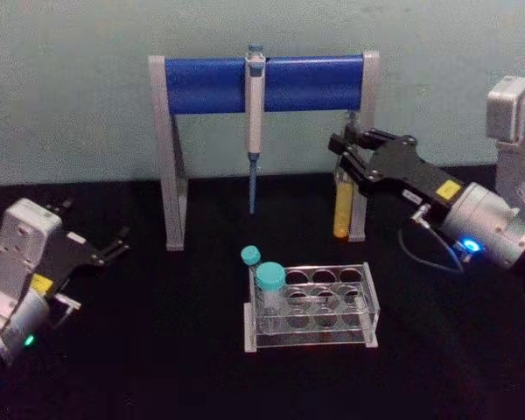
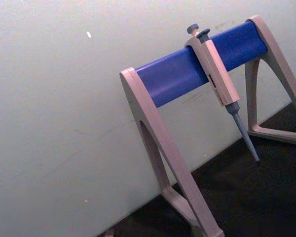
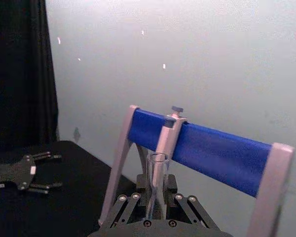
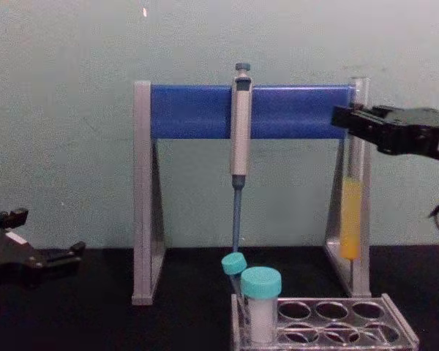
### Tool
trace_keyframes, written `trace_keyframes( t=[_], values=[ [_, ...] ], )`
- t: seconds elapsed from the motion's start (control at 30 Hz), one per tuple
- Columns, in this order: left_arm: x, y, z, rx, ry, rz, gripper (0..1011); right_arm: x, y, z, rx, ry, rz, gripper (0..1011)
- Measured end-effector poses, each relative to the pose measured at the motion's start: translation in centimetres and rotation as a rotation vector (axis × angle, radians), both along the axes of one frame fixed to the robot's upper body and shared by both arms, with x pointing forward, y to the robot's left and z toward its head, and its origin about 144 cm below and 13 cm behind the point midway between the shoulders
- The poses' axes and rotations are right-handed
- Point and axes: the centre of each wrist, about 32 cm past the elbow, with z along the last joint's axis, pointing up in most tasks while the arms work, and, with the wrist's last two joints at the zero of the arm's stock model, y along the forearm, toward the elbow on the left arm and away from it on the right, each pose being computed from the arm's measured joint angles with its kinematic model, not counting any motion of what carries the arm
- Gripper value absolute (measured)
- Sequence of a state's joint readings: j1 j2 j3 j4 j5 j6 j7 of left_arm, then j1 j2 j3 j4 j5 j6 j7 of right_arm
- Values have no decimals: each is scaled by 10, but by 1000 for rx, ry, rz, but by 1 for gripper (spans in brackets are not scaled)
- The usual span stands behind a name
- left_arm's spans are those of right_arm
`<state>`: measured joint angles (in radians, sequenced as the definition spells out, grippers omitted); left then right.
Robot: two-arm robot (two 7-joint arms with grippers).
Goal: Pick up the test tube from the test tube rack, shake it, then place it back into the test tube rack.
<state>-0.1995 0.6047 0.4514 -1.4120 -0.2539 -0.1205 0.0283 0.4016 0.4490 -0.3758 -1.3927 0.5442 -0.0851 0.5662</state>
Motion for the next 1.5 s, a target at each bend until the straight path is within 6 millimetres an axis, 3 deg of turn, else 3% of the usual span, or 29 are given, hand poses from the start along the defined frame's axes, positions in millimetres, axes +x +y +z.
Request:
trace_keyframes(
  t=[0.3,0.63,0.87,1.1,1.3,1.5],
  values=[
    [0,0,0,0,0,0,1001,7,15,0,32,-7,82,232],
    [0,0,0,0,0,0,1001,-2,21,3,49,33,220,232],
    [0,0,0,0,0,0,1001,-26,3,9,41,64,283,232],
    [0,0,0,0,0,0,1001,-52,-21,18,-28,76,215,232],
    [0,0,0,0,0,0,1001,-58,-33,20,-81,53,101,232],
    [0,0,0,0,0,0,1001,-49,-32,16,-74,6,15,232]
  ],
)
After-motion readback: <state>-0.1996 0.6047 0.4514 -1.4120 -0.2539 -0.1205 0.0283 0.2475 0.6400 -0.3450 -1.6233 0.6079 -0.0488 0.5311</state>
